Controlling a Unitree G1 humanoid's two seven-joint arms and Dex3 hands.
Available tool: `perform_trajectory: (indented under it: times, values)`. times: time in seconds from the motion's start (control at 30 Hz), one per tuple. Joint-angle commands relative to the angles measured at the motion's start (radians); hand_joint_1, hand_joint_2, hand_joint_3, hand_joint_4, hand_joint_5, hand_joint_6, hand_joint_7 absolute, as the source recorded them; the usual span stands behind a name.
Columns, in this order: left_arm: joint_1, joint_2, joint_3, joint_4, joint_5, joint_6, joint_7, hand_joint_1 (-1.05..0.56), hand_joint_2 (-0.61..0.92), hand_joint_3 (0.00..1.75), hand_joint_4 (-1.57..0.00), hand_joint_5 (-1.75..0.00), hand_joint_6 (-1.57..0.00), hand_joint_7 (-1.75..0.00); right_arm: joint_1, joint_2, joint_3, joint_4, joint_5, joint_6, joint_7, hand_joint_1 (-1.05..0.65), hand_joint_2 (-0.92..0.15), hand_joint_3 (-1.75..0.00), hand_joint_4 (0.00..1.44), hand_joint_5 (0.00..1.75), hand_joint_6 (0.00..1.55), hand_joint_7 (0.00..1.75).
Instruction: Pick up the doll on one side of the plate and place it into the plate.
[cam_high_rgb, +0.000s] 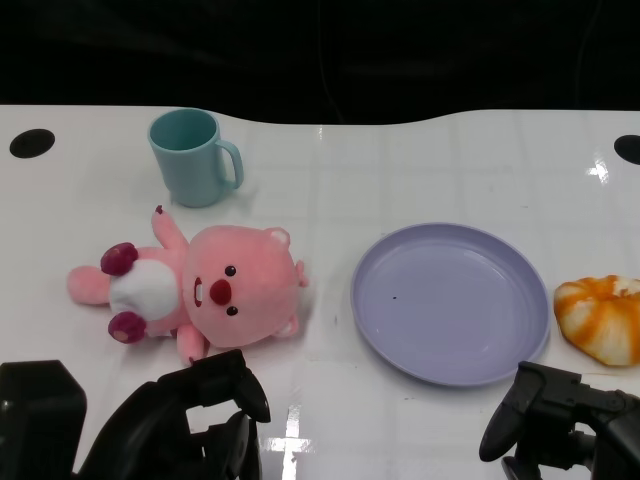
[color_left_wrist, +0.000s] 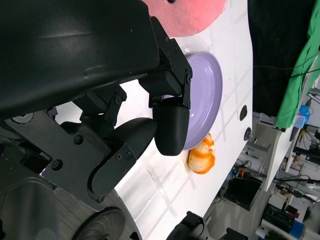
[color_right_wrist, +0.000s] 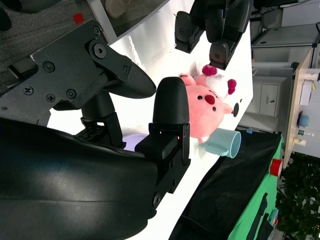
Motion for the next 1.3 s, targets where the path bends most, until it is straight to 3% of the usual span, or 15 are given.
perform_trajectory:
  times: [0.03, 0.97, 1.13, 1.3]
  values:
    - [-0.007, 0.015, 0.006, 0.0, 0.006, -0.004, -0.008, -0.28, 0.41, 1.32, -0.87, -1.75, -0.77, -1.63, 0.0, -0.007, -0.003, -0.007, 0.002, -0.003, -0.003, -0.13, -0.53, -1.2, 0.64, 1.75, 0.52, 1.52]
    - [-0.01, 0.013, 0.014, 0.002, -0.007, -0.008, -0.017, -0.26, 0.43, 1.3, -0.86, -1.75, -0.77, -1.62, -0.002, -0.008, -0.006, -0.004, 0.01, 0.003, -0.002, -0.16, -0.53, -1.17, 0.64, 1.75, 0.53, 1.5]
    - [-0.011, -0.005, 0.036, -0.009, -0.034, 0.0, -0.008, -0.23, 0.44, 1.26, -0.88, -1.46, -0.88, -1.11, -0.006, -0.006, 0.0, -0.001, 0.006, 0.0, -0.002, -0.16, -0.54, -1.17, 0.64, 1.75, 0.53, 1.5]
    - [-0.005, -0.019, 0.053, -0.032, -0.057, 0.003, 0.003, -0.25, 0.4, 1.27, -0.83, -1.37, -0.87, -0.9, -0.012, 0.0, 0.01, -0.002, 0.0, 0.005, -0.01, -0.16, -0.54, -1.16, 0.64, 1.75, 0.53, 1.5]
